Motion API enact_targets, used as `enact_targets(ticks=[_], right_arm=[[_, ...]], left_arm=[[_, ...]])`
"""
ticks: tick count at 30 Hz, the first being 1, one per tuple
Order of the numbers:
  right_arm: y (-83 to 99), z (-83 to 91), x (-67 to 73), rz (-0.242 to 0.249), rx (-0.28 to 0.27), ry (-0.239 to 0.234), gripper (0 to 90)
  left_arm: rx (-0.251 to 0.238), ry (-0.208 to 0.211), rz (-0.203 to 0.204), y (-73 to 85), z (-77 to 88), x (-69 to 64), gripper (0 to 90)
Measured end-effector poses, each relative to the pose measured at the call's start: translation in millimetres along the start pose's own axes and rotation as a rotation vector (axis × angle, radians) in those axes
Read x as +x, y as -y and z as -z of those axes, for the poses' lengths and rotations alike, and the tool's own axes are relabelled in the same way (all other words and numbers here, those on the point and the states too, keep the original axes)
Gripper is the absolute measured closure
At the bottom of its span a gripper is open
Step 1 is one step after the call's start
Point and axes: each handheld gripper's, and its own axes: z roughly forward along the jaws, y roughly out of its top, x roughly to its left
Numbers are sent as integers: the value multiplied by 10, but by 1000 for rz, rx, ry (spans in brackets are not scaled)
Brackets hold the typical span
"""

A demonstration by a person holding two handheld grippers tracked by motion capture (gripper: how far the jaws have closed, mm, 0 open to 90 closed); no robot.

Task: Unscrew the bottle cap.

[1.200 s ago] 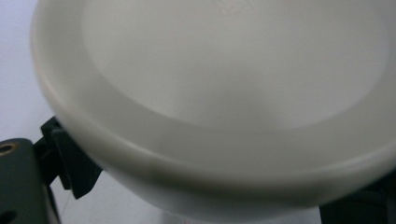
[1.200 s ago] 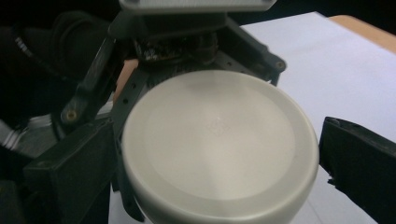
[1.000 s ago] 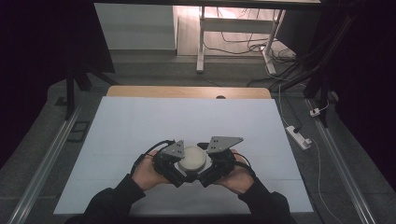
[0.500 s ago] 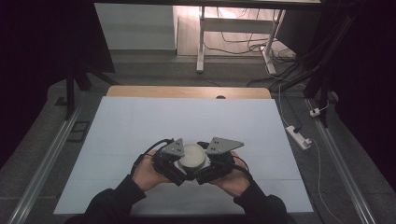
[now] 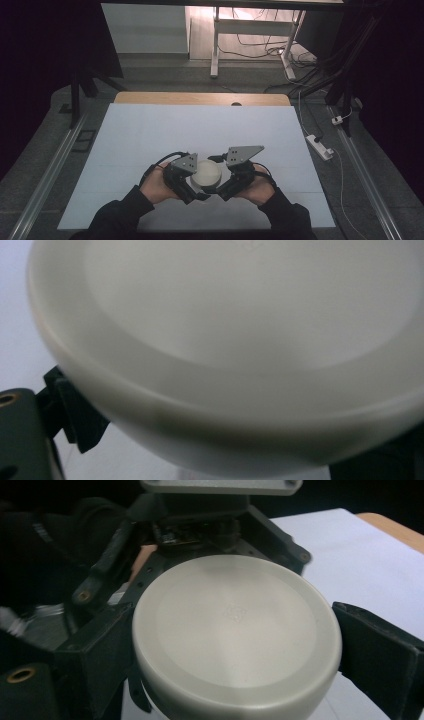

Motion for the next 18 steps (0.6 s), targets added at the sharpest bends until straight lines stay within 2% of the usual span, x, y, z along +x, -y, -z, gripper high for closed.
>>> enact_targets(ticks=[2,5,7,9,10,11,12,15,18], right_arm=[[8,12,-9,15,-4,-45,73],[10,21,-5,27,-2,-54,73],[-7,31,18,20,10,-16,71],[-29,38,39,-8,-5,32,44],[-46,41,46,-26,-9,61,11],[-46,41,46,-26,-9,61,11],[-78,46,57,-64,-14,119,0],[-105,42,80,-123,-19,188,0],[-113,-11,128,-129,-7,245,0]], left_arm=[[0,14,-14,-6,-6,-17,75],[7,7,-16,-18,-11,-25,75],[0,-18,4,-24,-5,-19,75],[1,-29,13,-27,4,-12,75],[1,-62,34,-28,14,-6,75],[1,-62,34,-28,14,-6,75],[1,-96,56,-35,18,-4,76],[9,-146,84,-53,17,-10,75],[25,-182,96,-73,14,-19,75]])
